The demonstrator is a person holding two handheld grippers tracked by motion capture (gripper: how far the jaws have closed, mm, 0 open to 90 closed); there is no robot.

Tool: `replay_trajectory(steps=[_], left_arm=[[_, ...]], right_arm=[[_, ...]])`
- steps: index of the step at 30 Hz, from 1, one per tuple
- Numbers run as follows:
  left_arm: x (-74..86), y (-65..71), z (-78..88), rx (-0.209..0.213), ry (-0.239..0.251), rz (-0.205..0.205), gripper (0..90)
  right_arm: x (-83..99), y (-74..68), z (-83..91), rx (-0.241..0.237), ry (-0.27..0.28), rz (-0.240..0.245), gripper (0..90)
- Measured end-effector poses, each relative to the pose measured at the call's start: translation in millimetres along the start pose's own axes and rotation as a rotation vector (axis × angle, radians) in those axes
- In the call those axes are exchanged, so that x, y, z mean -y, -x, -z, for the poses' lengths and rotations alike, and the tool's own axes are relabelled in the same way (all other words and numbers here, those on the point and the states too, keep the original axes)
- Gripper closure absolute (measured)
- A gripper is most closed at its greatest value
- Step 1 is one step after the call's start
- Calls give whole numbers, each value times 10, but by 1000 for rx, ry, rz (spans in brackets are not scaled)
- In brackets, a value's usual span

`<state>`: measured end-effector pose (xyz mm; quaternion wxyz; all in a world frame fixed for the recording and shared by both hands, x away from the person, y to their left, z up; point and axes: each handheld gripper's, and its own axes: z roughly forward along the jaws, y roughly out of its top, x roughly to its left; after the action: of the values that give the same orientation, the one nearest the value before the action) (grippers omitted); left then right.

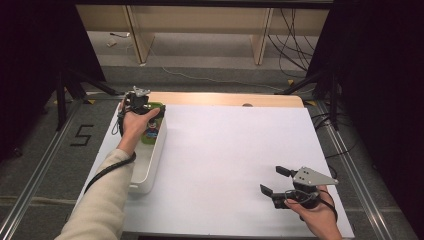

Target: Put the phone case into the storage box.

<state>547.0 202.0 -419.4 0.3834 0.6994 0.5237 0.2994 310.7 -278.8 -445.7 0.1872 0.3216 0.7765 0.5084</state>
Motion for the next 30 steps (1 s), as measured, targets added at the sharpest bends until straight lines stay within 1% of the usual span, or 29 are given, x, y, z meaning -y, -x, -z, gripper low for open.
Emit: replay_trajectory(steps=[4, 13, 20, 25, 30], left_arm=[[-1, -1, 3, 2, 2, -4, 70], [-26, 17, 26, 7, 6, 5, 0], [-39, 31, 66, 19, 11, 14, 0], [-64, 52, 120, 29, 26, 17, 0], [-82, 62, 171, 23, 29, 13, 0]], right_arm=[[1, 0, -2, -1, -1, 1, 160], [2, -1, -11, -4, 1, -1, 160], [2, -2, -13, -5, -1, -1, 159], [2, -3, -15, -6, -1, -2, 159], [1, -2, -14, -5, -2, 0, 159]])
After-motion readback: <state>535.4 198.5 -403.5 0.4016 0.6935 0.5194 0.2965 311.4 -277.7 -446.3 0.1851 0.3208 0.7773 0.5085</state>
